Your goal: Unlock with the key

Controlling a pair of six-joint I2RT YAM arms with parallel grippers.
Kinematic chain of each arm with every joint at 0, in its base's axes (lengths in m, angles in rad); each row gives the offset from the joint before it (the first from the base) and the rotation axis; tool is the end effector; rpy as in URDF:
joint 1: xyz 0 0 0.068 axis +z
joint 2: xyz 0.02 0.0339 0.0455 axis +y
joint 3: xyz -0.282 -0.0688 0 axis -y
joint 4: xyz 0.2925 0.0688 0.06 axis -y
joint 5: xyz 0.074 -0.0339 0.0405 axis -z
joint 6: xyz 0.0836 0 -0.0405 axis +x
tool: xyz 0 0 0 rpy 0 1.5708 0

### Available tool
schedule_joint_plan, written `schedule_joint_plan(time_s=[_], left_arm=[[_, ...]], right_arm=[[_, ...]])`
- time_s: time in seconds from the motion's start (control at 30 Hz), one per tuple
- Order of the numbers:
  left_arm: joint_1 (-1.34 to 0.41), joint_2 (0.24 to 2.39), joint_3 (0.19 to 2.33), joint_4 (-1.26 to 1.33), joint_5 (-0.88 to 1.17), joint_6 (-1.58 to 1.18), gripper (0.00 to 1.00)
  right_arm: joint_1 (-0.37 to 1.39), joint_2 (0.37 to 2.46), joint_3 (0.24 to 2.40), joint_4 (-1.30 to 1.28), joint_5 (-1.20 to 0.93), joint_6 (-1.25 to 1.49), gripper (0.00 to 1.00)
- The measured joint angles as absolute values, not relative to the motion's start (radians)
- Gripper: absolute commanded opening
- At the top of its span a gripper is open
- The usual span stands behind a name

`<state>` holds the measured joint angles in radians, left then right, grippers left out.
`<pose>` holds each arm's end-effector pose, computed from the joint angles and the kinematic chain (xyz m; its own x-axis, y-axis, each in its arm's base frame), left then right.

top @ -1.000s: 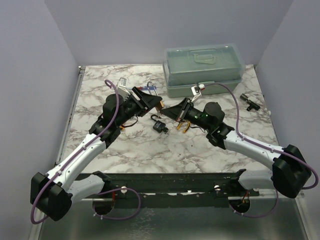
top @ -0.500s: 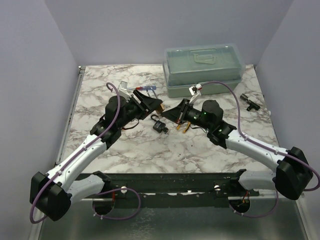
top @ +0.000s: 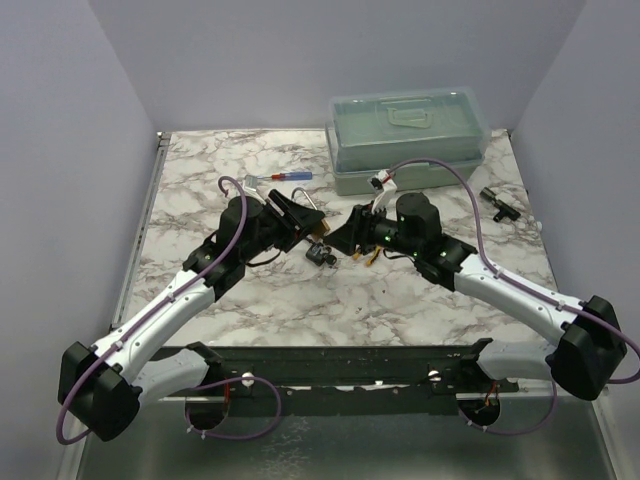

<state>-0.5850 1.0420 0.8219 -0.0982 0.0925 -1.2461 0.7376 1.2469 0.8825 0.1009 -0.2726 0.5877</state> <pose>0.2672 -0.1862 0.3025 -0.6737 -0.6857 -0.2756 -0.0485 0.4132 -0.9094 0.2617 0.2682 0.2924 -0.6262 0.1525 -0.7646 -0.5922 0.5448 0.5937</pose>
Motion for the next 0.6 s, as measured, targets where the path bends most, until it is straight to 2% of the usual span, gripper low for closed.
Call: schedule_joint_plan(time_s=[0.23, 0.6], left_arm=[[-0.585, 1.048, 0.822, -0.109, 0.086, -1.256, 0.00], [-0.585, 1.055, 0.822, -0.110, 0.085, -1.264, 0.00]], right_arm=[[0.737, 1.234, 0.892, 0.035, -0.277, 0.512, 0.72], [0.737, 1.235, 0.933, 0.029, -0.299, 0.476, 0.73]])
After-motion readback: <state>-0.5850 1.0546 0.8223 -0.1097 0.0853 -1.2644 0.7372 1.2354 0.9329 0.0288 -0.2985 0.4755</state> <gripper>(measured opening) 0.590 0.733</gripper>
